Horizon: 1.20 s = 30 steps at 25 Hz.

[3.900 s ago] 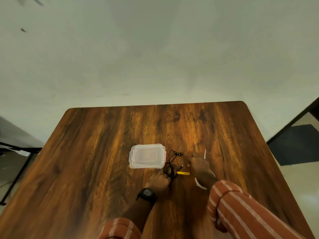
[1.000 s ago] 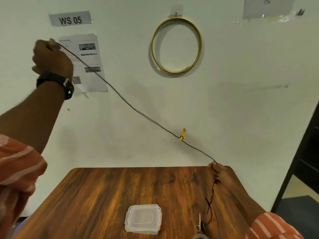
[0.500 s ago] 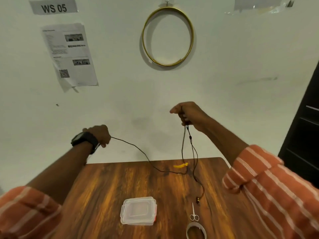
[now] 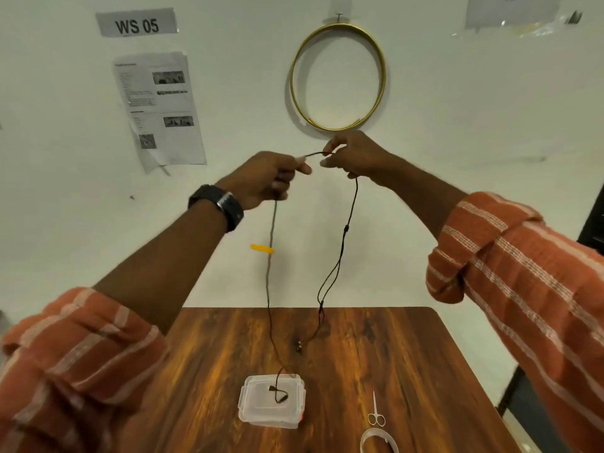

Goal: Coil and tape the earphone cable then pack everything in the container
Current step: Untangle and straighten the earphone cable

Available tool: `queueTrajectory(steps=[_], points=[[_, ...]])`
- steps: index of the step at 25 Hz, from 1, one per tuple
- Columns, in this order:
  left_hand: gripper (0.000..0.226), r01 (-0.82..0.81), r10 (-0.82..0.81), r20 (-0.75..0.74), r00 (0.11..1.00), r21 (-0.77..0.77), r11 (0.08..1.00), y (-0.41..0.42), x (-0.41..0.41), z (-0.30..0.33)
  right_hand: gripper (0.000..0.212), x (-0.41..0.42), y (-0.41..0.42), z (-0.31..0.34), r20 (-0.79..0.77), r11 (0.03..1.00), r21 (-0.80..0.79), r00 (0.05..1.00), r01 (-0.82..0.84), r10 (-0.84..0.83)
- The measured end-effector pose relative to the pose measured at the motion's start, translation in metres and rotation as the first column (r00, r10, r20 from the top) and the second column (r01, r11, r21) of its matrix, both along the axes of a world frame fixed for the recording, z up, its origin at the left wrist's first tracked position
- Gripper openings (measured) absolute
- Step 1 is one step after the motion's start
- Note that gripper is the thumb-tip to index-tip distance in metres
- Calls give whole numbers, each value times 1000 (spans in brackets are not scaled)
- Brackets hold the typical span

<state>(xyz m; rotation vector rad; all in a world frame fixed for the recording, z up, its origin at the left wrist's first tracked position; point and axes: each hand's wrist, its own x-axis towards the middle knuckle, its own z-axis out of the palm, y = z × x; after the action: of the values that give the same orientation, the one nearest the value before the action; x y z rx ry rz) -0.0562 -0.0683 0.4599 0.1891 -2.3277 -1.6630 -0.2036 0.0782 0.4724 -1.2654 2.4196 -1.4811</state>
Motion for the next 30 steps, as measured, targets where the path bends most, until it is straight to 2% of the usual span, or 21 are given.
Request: queueTrajectory(steps=[2, 4, 8, 13, 15, 17, 19, 20, 22, 23, 24, 26, 28, 30], points=[[23, -82, 81, -56, 995, -10, 997, -23, 10, 29, 22, -18, 17, -20, 55, 997, 1, 996, -77, 77], [21, -149, 146, -116, 982, -11, 989, -36, 20, 60, 18, -31, 32, -54, 138, 984, 5, 975, -179, 176], [17, -264, 230, -204, 952, -160, 951, -38, 28, 106, 16, -42, 46, -121, 308, 967, -60, 917, -246, 252], [15, -283, 268, -424, 865, 28, 959, -37, 29, 140, 22, -39, 57, -197, 482, 964, -105, 836, -244, 264], [17, -332, 303, -438, 846, 13, 943, -39, 29, 146, 24, -39, 70, -222, 543, 972, -81, 808, -220, 228], [18, -356, 299, -352, 887, -108, 928, -34, 27, 143, 23, -38, 81, -227, 518, 972, 75, 842, -223, 153], [19, -300, 250, -195, 948, -299, 906, -21, 21, 131, 44, -33, 82, -202, 392, 960, 210, 916, -184, 90], [20, -238, 215, -101, 971, -388, 891, -12, 17, 123, 56, -25, 78, -179, 325, 976, 159, 942, -146, 87], [20, -59, 107, 74, 991, -476, 877, 10, 6, 98, 59, -1, 65, -116, 280, 986, -116, 949, -120, 148], [20, 24, 50, 139, 989, -484, 875, 21, 0, 84, 58, 13, 56, -84, 271, 964, -207, 937, -167, 221], [17, 83, 6, 182, 983, -478, 874, 29, -3, 71, 58, 28, 47, -55, 254, 943, -223, 919, -248, 301], [9, 144, -58, 206, 977, -434, 889, 33, -6, 48, 55, 44, 36, -22, 171, 923, -114, 908, -367, 382], [8, 135, -61, 195, 979, -392, 910, 14, 3, 29, 36, 40, 40, -23, 54, 947, -17, 946, -321, 321], [12, 134, -66, 187, 980, -375, 917, -19, 22, 12, 30, 21, 56, -45, 39, 968, -33, 968, -248, 250]])
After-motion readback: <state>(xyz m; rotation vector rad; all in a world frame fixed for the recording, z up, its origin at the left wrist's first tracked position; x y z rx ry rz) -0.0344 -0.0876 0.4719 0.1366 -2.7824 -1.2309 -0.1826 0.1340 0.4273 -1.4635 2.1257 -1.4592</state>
